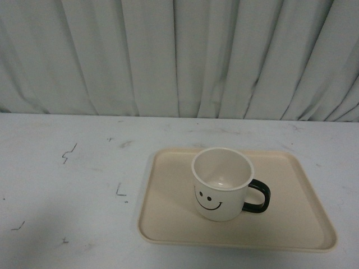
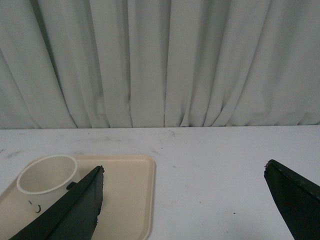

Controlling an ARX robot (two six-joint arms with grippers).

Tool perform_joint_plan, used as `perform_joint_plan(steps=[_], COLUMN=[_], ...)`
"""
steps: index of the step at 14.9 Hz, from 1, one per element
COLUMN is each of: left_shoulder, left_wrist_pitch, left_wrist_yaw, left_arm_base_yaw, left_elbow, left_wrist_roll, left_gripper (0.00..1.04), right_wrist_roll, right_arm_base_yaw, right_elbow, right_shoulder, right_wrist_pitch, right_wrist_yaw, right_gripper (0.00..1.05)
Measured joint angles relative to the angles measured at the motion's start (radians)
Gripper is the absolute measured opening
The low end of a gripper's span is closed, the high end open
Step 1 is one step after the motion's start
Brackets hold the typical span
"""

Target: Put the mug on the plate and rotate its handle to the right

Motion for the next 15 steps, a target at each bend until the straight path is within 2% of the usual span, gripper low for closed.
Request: perform_joint_plan(steps=[1, 2, 3, 4, 6, 8, 9, 10, 11, 15], left_shoulder=[-0.02, -0.171, -0.17, -0.17, -0.17, -0.17, -0.17, -0.17, -0.17, -0.17], left_wrist_pitch=[-0.031, -0.167, -0.182, -0.185, -0.185, -0.185, -0.185, -0.185, -0.185, -0.185], left_wrist_yaw=[0.0, 0.0, 0.0, 0.0, 0.0, 0.0, 0.0, 0.0, 0.0, 0.0], left_arm_base_yaw=[0.0, 0.0, 0.0, 0.0, 0.0, 0.0, 0.0, 0.0, 0.0, 0.0], left_elbow=[0.0, 0.001, 0.001, 0.001, 0.001, 0.001, 0.001, 0.001, 0.001, 0.001], left_wrist_roll=[0.0, 0.0, 0.0, 0.0, 0.0, 0.0, 0.0, 0.0, 0.003, 0.003], left_gripper=[0.02, 0.02, 0.02, 0.34, 0.57, 0.75, 0.86, 0.97, 0.98, 0.98], right_wrist_roll=[0.0, 0.0, 0.0, 0.0, 0.0, 0.0, 0.002, 0.013, 0.034, 0.035], right_arm_base_yaw=[0.0, 0.0, 0.0, 0.0, 0.0, 0.0, 0.0, 0.001, 0.008, 0.047], right_elbow=[0.0, 0.0, 0.0, 0.0, 0.0, 0.0, 0.0, 0.01, 0.039, 0.087], right_shoulder=[0.0, 0.0, 0.0, 0.0, 0.0, 0.0, 0.011, 0.089, 0.233, 0.408], right_wrist_pitch=[0.0, 0.0, 0.0, 0.0, 0.001, 0.0, 0.021, 0.111, 0.2, 0.31], right_wrist_yaw=[0.0, 0.0, 0.0, 0.0, 0.0, 0.0, -0.007, -0.032, -0.068, -0.083], right_gripper=[0.98, 0.98, 0.98, 0.98, 0.98, 0.98, 0.98, 0.98, 0.98, 0.98])
